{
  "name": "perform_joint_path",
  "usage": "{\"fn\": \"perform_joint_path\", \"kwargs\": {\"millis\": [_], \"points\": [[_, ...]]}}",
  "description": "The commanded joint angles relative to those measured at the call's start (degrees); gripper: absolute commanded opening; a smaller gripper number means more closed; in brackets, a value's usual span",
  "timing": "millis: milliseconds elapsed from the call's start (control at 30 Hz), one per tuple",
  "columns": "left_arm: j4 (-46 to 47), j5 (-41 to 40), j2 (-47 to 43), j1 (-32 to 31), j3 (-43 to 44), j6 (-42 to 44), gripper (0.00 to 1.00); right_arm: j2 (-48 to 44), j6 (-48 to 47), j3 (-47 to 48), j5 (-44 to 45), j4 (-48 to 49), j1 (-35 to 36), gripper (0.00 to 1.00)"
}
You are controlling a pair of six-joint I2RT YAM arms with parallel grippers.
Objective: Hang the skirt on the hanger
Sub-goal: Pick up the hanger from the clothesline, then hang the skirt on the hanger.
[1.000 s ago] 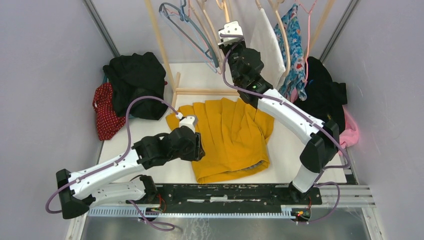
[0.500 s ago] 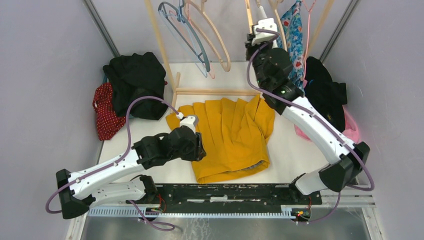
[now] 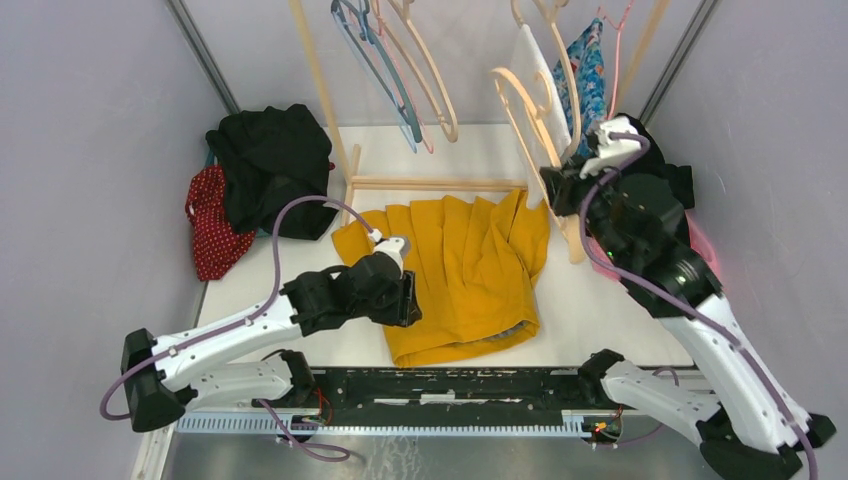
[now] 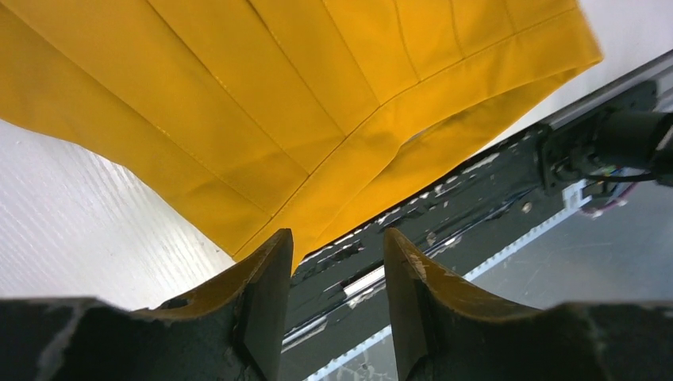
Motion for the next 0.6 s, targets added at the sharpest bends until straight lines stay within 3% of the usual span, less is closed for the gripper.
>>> {"fn": "perform_joint_path", "kwargs": {"millis": [0, 133, 333, 567], "points": [[1.49, 4.55, 2.45, -0.27, -1.54, 4.10, 0.54, -7.53, 6.16, 0.06, -8.98, -16.61, -0.11, 0.02], [-0.71, 5.44, 2.20, -2.95, -4.95, 3.59, 0.65, -13.19, 9.54, -1.79, -15.31, -25.70, -0.11, 0.02], [-3.61, -0.87, 3.78, -11.15, -4.96, -1.62, 0.68, -20.39, 12.44, -5.09, -21.09, -31.13, -0.11, 0.02], [-5.08, -9.22, 17.01, -15.89, -1.74, -5.37, 0.69, -27.92, 15.99, -9.69, -26.01, -37.50, -0.07, 0.02]]}}
